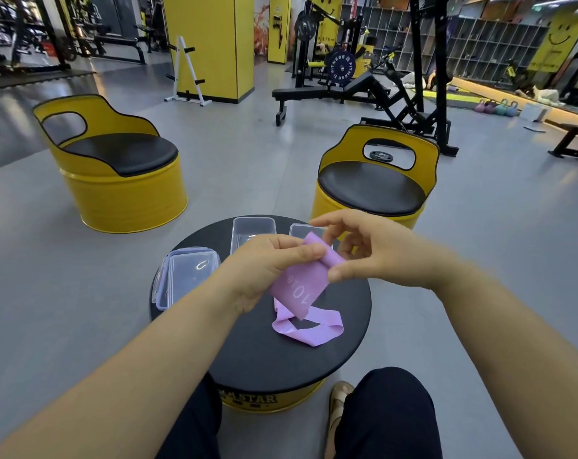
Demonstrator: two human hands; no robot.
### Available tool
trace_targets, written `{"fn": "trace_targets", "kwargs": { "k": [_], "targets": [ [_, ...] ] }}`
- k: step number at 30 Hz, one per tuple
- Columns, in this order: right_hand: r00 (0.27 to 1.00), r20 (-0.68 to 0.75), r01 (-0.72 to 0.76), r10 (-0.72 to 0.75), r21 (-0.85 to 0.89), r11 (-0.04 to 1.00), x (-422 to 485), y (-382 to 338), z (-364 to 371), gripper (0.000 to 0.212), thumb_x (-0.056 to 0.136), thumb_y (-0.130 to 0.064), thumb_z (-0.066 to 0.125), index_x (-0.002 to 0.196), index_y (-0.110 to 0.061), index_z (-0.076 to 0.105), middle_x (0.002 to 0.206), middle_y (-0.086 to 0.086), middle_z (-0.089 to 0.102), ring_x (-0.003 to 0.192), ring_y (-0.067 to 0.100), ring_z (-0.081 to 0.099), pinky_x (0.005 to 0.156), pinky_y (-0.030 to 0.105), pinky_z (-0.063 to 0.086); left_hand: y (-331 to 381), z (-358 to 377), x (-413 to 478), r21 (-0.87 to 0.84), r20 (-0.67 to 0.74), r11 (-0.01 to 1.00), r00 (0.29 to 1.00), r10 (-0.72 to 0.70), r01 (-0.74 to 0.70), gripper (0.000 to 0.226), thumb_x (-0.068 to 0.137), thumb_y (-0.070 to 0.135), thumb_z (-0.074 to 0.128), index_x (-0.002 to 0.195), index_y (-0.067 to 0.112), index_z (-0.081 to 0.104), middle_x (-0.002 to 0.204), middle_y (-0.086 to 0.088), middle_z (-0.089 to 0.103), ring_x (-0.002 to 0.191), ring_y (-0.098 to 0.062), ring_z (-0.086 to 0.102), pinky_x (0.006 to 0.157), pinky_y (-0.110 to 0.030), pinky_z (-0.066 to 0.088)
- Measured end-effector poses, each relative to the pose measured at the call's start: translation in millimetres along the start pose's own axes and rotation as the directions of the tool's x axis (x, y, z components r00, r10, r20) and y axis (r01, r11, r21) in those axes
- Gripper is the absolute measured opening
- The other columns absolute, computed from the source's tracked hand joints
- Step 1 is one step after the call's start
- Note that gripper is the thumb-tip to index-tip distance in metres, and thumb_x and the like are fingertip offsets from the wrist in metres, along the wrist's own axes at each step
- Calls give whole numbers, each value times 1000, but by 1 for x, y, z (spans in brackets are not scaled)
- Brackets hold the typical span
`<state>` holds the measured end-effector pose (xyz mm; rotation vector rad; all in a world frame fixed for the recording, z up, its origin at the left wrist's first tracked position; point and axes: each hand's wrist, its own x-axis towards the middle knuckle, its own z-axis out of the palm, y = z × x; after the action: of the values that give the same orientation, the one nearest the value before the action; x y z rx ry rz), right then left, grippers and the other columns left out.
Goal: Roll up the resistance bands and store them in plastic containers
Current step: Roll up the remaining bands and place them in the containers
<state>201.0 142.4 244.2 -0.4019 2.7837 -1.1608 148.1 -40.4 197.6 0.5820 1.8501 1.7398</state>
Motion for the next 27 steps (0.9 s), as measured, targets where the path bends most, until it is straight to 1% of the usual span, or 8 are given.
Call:
{"fn": "trace_targets", "kwargs": {
  "k": [5,9,13,15,19,24,26,27],
  "targets": [
    [979,-177,-67,104,203,977,3,4,20,38,73,-51,59,99,-23,62,65,-6,66,62,9,59,65,29,50,1,-1,1,-91,-69,994,996,51,-57,29,71,33,77,93,14,75,97,-9,73,84,-17,65,83,-33,48],
    [939,-315,-25,137,334,942,6,5,29,18,86,-28,64,97,-13,68,76,7,72,65,14,64,65,24,54,2,0,1,-168,-114,982,991,71,-89,20,70,28,70,86,18,76,88,-3,73,79,-14,67,79,-32,51],
    [914,-385,14,131,353,936,6,6,32,15,81,-23,70,94,-15,69,85,19,70,75,32,64,77,41,54,3,0,0,-141,-101,984,990,99,-112,18,80,17,65,96,13,72,92,-4,72,86,-16,66,84,-37,51],
    [905,-409,30,120,344,939,4,5,32,13,79,-19,73,91,-18,70,89,24,67,81,34,64,79,43,54,4,-1,-2,-106,-106,989,990,96,-108,13,83,18,64,94,17,72,88,-1,71,84,-16,65,83,-37,52],
    [901,-422,38,97,301,953,2,4,32,17,76,-13,75,88,-24,70,90,18,68,83,28,64,79,44,55,7,0,-3,-39,-139,992,984,110,-117,8,86,20,64,86,22,71,79,2,71,75,-11,65,70,-26,54],
    [892,-439,61,109,355,933,0,4,34,21,73,-10,77,86,-24,70,88,14,70,76,14,64,78,36,56,8,0,-4,-23,-156,988,977,145,-151,12,79,17,70,81,27,75,93,-14,73,83,-19,67,90,-45,50],
    [895,-421,37,145,393,919,0,4,36,19,73,-25,75,91,-25,69,88,11,71,80,16,67,81,35,55,7,0,-4,-39,-166,984,972,167,-176,15,80,12,70,83,25,74,87,-9,74,78,-15,68,81,-34,55],
    [896,-410,18,170,416,909,1,5,36,23,72,-33,71,93,-25,68,87,8,72,80,16,69,81,34,55,7,1,-4,-49,-174,981,969,178,-189,17,80,8,69,86,23,72,83,-4,74,73,-10,67,69,-23,55]
  ]
}}
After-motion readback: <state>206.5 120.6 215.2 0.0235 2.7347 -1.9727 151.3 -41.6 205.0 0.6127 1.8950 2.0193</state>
